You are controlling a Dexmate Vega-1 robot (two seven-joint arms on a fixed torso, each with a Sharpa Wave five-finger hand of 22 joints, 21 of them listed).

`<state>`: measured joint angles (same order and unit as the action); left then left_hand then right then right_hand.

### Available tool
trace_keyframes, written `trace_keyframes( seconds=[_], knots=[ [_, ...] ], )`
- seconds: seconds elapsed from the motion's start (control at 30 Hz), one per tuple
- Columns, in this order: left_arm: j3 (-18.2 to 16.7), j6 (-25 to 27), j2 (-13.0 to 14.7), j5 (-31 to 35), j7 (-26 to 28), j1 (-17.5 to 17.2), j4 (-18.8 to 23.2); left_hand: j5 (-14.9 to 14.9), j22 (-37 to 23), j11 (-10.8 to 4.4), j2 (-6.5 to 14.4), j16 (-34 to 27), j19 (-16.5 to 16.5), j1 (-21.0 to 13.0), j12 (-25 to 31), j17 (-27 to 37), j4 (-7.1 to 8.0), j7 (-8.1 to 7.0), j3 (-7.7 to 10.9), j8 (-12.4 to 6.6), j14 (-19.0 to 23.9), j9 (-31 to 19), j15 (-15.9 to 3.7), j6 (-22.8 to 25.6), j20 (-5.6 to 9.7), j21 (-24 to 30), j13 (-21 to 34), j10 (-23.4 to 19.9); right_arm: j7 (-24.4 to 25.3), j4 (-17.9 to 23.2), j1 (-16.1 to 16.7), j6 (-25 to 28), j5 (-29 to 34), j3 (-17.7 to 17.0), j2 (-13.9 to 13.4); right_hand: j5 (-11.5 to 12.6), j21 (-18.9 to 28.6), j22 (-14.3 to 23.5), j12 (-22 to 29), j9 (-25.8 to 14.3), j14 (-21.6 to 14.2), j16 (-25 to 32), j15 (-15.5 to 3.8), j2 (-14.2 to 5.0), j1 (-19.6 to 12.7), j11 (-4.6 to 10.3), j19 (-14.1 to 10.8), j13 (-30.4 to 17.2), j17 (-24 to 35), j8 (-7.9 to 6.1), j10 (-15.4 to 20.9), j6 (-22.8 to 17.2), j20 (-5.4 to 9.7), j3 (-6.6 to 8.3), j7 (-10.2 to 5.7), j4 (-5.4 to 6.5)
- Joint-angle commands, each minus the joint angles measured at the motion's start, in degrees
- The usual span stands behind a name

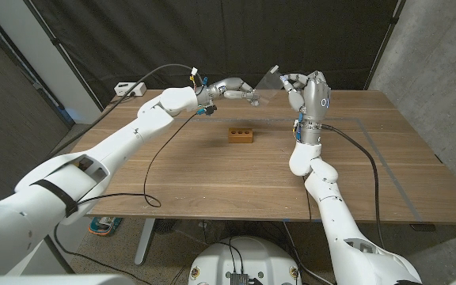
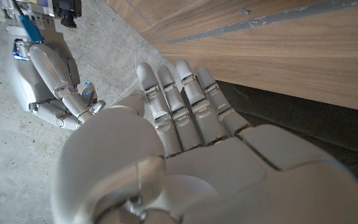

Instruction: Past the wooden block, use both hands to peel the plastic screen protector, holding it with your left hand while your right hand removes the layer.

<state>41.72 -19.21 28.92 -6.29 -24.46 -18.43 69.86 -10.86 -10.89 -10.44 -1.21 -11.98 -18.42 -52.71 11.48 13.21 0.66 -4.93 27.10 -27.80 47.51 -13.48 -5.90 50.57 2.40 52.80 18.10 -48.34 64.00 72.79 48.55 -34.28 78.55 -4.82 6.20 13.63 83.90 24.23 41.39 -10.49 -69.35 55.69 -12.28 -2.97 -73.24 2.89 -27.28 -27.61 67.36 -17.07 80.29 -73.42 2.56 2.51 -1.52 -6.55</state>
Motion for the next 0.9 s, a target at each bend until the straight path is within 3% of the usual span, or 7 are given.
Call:
trace_keyframes(
  seconds=[0.03,0.2,0.47,0.67,0.7,0.77,0.9],
  knots=[
    [0.3,-2.5,-1.0,0.4,0.4,0.6,-1.7,-1.3,-0.2,0.51,-4.5,0.0,1.7,2.0,-0.8,0.8,0.45,-1.41,-2.59,4.68,-3.6,1.7,-6.18,-8.3,-0.8,0.2,-1.3,4.0,0.0,0.2,0.1,-0.1,-1.1,1.2,-1.5,0.5,0.3,-0.1,0.4,-0.3,-0.6,-0.3,-0.52,-0.12,-0.8,-0.12,0.1,-0.1,0.3,-0.28,-0.4,-2.4,9.1,-0.25,0.45,0.01],
    [0.1,-3.3,-1.5,-0.2,0.5,0.6,-2.0,-2.0,-0.1,0.99,-6.5,0.0,2.4,3.1,-0.8,1.0,0.63,-1.22,-4.37,7.15,-5.8,2.0,-6.14,-12.5,-1.49,0.0,-2.0,6.3,0.0,0.3,0.1,0.5,-1.9,2.3,-2.4,0.5,0.4,-0.6,0.5,-0.3,-0.7,-0.5,-0.52,-0.11,-0.8,-0.26,0.1,-0.3,0.5,-0.22,-0.5,-2.4,9.1,-0.37,0.51,0.05],
    [-1.1,-3.2,-1.8,-0.2,4.3,-1.1,-0.8,-2.5,-0.1,0.75,-6.1,-0.7,1.6,3.3,-0.2,1.2,0.95,-1.28,-4.66,7.1,-4.9,2.0,-6.23,-11.5,-1.41,0.3,-2.4,5.4,0.0,0.3,0.2,1.2,-3.0,3.7,-3.4,0.5,0.6,-1.2,0.4,-0.3,-1.0,-0.5,-0.5,-0.17,-0.8,-0.24,0.1,-0.2,0.9,-0.12,-0.4,-2.4,9.1,-0.57,0.48,0.17],
    [-1.9,-1.5,-1.3,1.6,8.7,-2.5,1.6,-3.1,-0.1,0.27,-4.9,-1.4,1.0,2.0,1.1,1.3,0.7,-0.73,-4.43,4.92,-3.6,1.9,-6.39,-4.7,-1.29,0.6,-2.4,2.5,0.0,-0.1,0.0,0.8,-3.1,3.6,-3.5,0.5,0.8,-1.7,0.3,-0.3,-0.7,-1.1,-0.53,-0.17,-0.7,-0.23,0.1,-0.2,0.6,-0.07,-0.5,-2.4,9.07,-0.74,0.48,0.28],
    [-2.0,-1.3,-1.2,1.9,9.2,-2.6,1.8,-3.1,-0.1,0.38,-4.9,-1.2,1.0,1.8,0.8,1.4,0.62,-0.68,-4.55,5.7,-3.9,1.9,-6.21,-6.5,-1.35,0.7,-2.3,3.8,0.0,-0.2,-0.1,0.7,-3.0,3.5,-3.5,0.5,0.7,-1.7,0.3,-0.3,-0.8,-1.0,-0.53,-0.21,-0.6,-0.22,0.2,-0.3,0.7,-0.04,-0.5,-2.4,9.05,-0.74,0.46,0.32],
    [-2.2,-1.3,-1.3,1.9,10.2,-2.9,1.9,-3.2,0.0,0.6,-4.9,-1.2,1.1,1.6,0.5,1.6,0.76,-1.41,-5.12,9.84,-4.1,2.0,-6.14,-15.1,-1.46,0.8,-2.2,5.7,0.0,-0.3,-0.2,0.4,-2.8,3.2,-3.3,0.6,0.8,-1.9,0.3,-0.3,-0.7,-1.1,-0.52,-0.24,-0.7,-0.24,0.1,-0.2,0.7,-0.05,-0.5,-2.4,9.07,-0.77,0.48,0.32],
    [-2.5,-1.9,-1.8,1.4,10.7,-3.1,1.4,-3.2,0.0,0.12,-4.6,-1.4,1.2,1.2,0.7,1.5,0.68,-1.36,-5.04,9.79,-3.5,2.0,-6.39,-14.4,-1.57,0.8,-2.4,5.0,0.0,-0.8,-0.4,0.2,-2.9,3.3,-3.6,0.6,0.9,-2.2,0.3,-0.4,-0.8,-1.3,-0.54,-0.16,-0.8,-0.2,0.2,-0.4,0.7,0.05,-0.6,-2.3,9.07,-0.88,0.48,0.28]
  ],
)
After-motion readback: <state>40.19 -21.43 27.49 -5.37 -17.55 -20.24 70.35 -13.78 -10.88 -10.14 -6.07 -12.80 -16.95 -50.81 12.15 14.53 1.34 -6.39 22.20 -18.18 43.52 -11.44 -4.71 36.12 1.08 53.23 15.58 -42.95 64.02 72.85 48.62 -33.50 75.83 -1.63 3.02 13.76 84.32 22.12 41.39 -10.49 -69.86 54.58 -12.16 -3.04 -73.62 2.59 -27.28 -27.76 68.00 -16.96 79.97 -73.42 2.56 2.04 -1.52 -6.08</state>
